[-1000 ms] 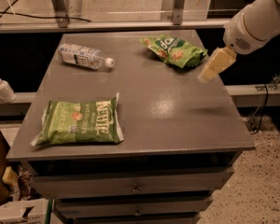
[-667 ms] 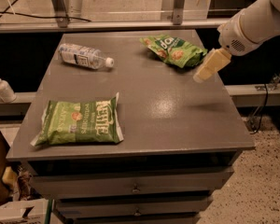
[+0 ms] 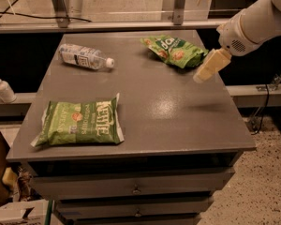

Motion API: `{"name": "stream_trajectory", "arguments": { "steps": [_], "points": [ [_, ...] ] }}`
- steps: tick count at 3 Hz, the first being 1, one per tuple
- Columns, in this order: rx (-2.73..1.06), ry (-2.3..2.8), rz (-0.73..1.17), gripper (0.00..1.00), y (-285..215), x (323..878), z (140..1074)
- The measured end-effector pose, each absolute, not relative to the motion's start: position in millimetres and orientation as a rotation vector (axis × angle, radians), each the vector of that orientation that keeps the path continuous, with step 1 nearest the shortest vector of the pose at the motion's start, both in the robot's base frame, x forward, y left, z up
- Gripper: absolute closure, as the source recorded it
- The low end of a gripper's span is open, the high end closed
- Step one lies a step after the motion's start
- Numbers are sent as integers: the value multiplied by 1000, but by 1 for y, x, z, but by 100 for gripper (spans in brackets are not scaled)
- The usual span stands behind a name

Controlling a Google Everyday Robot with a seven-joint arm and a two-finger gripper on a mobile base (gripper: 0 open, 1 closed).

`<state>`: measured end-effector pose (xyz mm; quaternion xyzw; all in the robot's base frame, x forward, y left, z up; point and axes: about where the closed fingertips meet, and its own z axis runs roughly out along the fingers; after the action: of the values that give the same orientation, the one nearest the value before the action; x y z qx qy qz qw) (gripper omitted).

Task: Pick green rice chip bag

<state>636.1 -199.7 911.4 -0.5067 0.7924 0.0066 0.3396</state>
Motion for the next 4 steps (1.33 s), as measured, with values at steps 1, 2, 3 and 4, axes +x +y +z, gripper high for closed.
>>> {"name": "stream_trajectory", "arguments": {
  "steps": [1,2,3,4],
  "points": [
    [-1266,2049,73,0,-193,649,903],
    [-1199,2030,110,0,-184,672,899],
    [-1133,2032,115,0,-183,696,890],
    [-1068,2025,117,0,-185,717,880]
  ]
}}
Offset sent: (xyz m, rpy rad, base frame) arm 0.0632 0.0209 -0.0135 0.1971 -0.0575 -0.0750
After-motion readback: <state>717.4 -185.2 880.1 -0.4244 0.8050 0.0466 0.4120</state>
